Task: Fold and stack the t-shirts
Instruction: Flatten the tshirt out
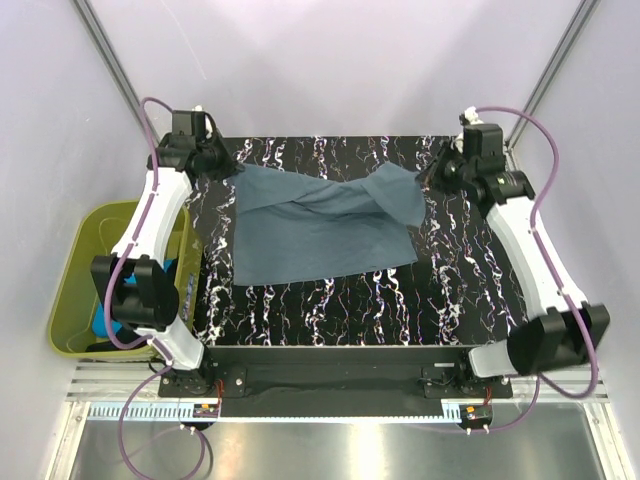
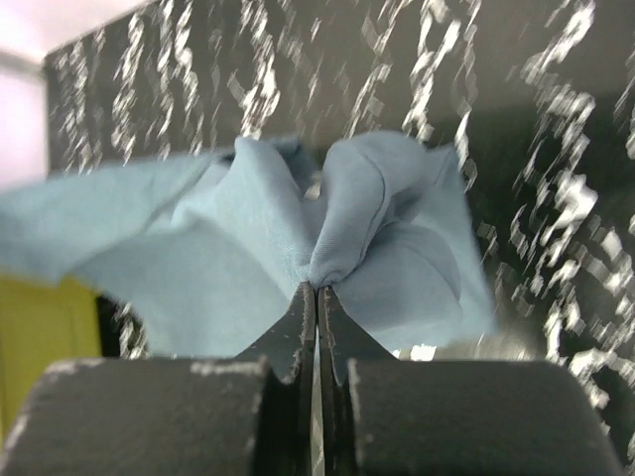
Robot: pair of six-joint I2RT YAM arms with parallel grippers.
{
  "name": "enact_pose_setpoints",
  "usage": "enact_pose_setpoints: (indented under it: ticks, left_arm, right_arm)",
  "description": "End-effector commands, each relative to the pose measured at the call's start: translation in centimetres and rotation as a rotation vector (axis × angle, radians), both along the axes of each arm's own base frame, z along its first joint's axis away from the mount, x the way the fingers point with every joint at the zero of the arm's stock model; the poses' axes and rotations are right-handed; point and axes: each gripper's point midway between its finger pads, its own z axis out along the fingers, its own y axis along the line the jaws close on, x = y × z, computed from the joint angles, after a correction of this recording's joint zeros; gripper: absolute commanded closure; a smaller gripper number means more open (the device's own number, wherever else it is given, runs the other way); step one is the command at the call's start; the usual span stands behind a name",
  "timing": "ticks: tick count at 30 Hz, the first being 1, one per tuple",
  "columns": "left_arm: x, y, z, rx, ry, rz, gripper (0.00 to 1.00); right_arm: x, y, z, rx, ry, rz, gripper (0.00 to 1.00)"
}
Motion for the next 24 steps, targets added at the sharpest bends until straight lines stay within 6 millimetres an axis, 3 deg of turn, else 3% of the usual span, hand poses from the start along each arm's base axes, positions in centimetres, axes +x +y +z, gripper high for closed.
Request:
enact_pose_setpoints:
  ticks: [1, 3, 6, 8, 10, 13, 15, 17, 19, 20, 21, 22, 23, 24]
  left_arm:
    - [2.5, 1.6, 4.4, 0.07, -0.156, 0.029, 1.0]
    - [2.7, 2.3, 5.5, 0.111, -0.193, 0.04, 1.0]
    - [2.8, 3.9, 8.9, 0.17, -0.281, 0.093, 1.0]
    - [2.7, 5.3, 10.6, 0.207, -0.32, 0.146, 1.0]
    - [2.5, 6.3, 13.3, 0.22, -0.386, 0.184, 1.0]
    - [2.3, 7.5, 17.5, 0.238, -0.496, 0.241, 1.0]
    - [2.6, 7.2, 20.1, 0.22, -0.584, 0.241, 1.0]
    - [3.3, 6.3, 21.1, 0.186, -0.634, 0.197, 1.0]
    - [5.1, 5.2, 21.1, 0.147, -0.665, 0.161, 1.0]
    - [6.5, 3.3, 19.2, 0.088, -0.629, 0.082, 1.0]
    - [7.2, 1.9, 18.7, 0.066, -0.623, 0.039, 1.0]
    - [8.0, 0.5, 17.3, 0.056, -0.593, -0.002, 1.0]
    - [9.4, -1.2, 13.9, 0.046, -0.529, -0.068, 1.0]
    - [9.4, -3.7, 12.5, 0.045, -0.486, -0.128, 1.0]
  right_arm:
    - [-4.2, 1.4, 2.7, 0.116, -0.047, 0.078, 1.0]
    - [-6.0, 2.6, 2.1, 0.174, -0.012, 0.135, 1.0]
    - [-9.9, 7.1, 3.0, 0.314, 0.025, 0.381, 1.0]
    - [-14.3, 11.2, 4.6, 0.374, 0.019, 0.634, 1.0]
    - [-18.4, 13.7, 6.7, 0.425, 0.0, 0.852, 1.0]
    - [-22.7, 15.4, 8.7, 0.489, 0.006, 1.042, 1.0]
    - [-23.6, 15.4, 9.7, 0.509, -0.018, 1.079, 1.0]
    - [-24.3, 15.1, 10.5, 0.515, -0.042, 1.097, 1.0]
    - [-24.3, 15.0, 9.8, 0.506, -0.03, 1.066, 1.0]
    - [-23.9, 14.9, 9.1, 0.494, -0.022, 1.031, 1.0]
    - [-22.8, 14.7, 7.9, 0.461, -0.009, 0.954, 1.0]
    - [-22.5, 14.5, 6.2, 0.451, 0.031, 0.917, 1.0]
    - [-22.1, 14.4, 5.1, 0.436, 0.055, 0.887, 1.0]
    - [-21.9, 14.2, 3.7, 0.415, 0.104, 0.853, 1.0]
